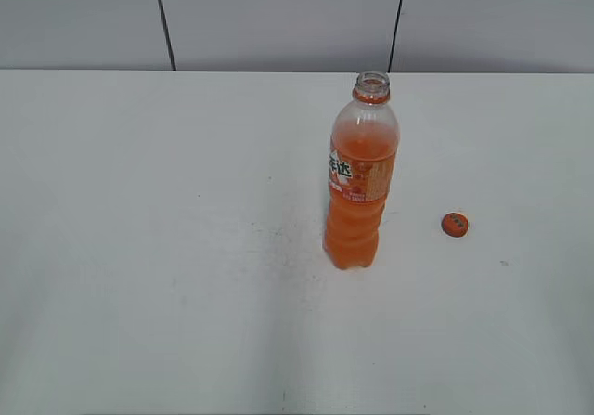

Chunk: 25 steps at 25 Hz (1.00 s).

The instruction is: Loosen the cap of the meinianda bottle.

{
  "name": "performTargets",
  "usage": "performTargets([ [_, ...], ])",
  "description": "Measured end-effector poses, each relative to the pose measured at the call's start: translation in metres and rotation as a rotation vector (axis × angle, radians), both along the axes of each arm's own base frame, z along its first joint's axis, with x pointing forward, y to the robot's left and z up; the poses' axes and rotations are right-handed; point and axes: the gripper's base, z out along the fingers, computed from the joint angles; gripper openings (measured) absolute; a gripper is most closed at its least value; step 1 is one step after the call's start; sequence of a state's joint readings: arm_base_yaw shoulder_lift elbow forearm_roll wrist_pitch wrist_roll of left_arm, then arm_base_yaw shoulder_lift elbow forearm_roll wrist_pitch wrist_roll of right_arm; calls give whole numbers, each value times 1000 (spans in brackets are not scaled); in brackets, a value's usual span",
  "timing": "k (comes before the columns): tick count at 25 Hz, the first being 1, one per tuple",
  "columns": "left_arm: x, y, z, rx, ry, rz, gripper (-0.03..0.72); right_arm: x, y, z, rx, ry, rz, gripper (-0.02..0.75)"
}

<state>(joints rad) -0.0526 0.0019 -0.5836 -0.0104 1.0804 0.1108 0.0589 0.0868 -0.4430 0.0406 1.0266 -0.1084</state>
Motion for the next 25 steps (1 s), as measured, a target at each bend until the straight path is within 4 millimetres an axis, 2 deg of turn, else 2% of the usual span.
performTargets([
  [4, 2, 0, -1, -1, -22, 0, 543, -13, -1, 1, 7, -91, 1, 580],
  [25, 3, 1, -1, 7, -29, 6, 543, -13, -1, 1, 1, -97, 5, 580],
])
